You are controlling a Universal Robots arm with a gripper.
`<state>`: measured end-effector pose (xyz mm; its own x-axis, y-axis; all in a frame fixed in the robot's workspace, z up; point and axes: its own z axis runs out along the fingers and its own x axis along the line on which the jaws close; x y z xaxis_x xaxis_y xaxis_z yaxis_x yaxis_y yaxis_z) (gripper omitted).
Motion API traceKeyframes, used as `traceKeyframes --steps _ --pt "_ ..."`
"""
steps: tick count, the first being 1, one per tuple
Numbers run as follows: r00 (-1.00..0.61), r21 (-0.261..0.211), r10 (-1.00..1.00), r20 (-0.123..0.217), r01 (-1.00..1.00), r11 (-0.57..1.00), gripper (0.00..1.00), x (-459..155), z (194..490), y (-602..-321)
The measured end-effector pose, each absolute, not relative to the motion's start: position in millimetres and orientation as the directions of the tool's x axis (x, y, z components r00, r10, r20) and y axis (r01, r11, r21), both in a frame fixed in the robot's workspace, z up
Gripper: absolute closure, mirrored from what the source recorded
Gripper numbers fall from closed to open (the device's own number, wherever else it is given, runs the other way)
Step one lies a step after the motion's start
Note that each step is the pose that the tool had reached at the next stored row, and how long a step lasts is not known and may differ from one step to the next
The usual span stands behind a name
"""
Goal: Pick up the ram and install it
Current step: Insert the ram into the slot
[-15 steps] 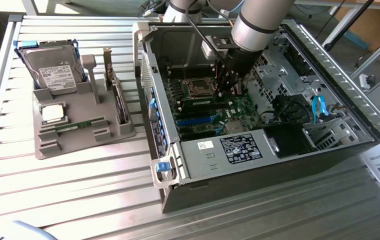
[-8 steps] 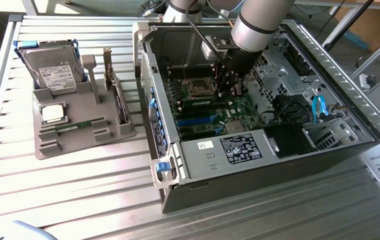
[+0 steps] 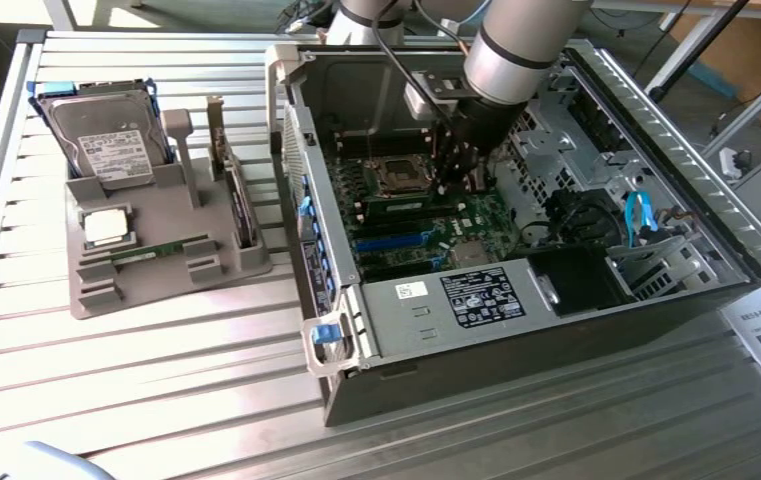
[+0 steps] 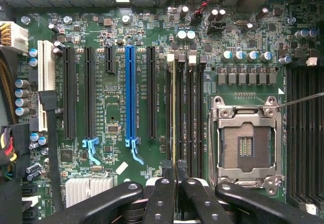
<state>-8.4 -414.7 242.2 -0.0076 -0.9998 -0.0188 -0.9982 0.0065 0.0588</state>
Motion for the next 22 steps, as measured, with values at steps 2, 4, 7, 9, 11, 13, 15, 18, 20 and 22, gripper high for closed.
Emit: traceKeyframes --steps 2,4,7,9,11,13,15,18,20,22 --pt "-0.008 0.059 -1.0 -0.019 -0.998 0.007 0.88 -8.4 242.2 -414.7" --pt "-0.008 0.059 -1.0 -0.019 -0.998 0.006 0.88 -8.4 241.0 -414.8" --pt "-0.008 0.059 -1.0 -0.019 -0.998 0.006 0.88 -8.4 240.4 -414.8" --pt "-0.008 0.059 -1.0 -0.019 -0.998 0.006 0.88 -8.5 240.3 -414.7" --pt "-0.008 0.059 -1.0 -0.019 -0.998 0.006 0.88 -8.6 240.2 -414.7" --pt "-0.008 0.059 -1.0 -0.019 -0.998 0.006 0.88 -8.6 240.2 -414.7" --pt "-0.008 0.059 -1.0 -0.019 -0.998 0.006 0.88 -8.6 239.8 -414.6" --pt "-0.008 0.059 -1.0 -0.019 -0.998 0.006 0.88 -8.6 239.6 -414.7" --pt "-0.008 0.059 -1.0 -0.019 -0.998 0.006 0.88 -8.6 239.6 -414.7" --pt "-0.008 0.059 -1.0 -0.019 -0.998 0.006 0.88 -8.6 239.3 -414.6"
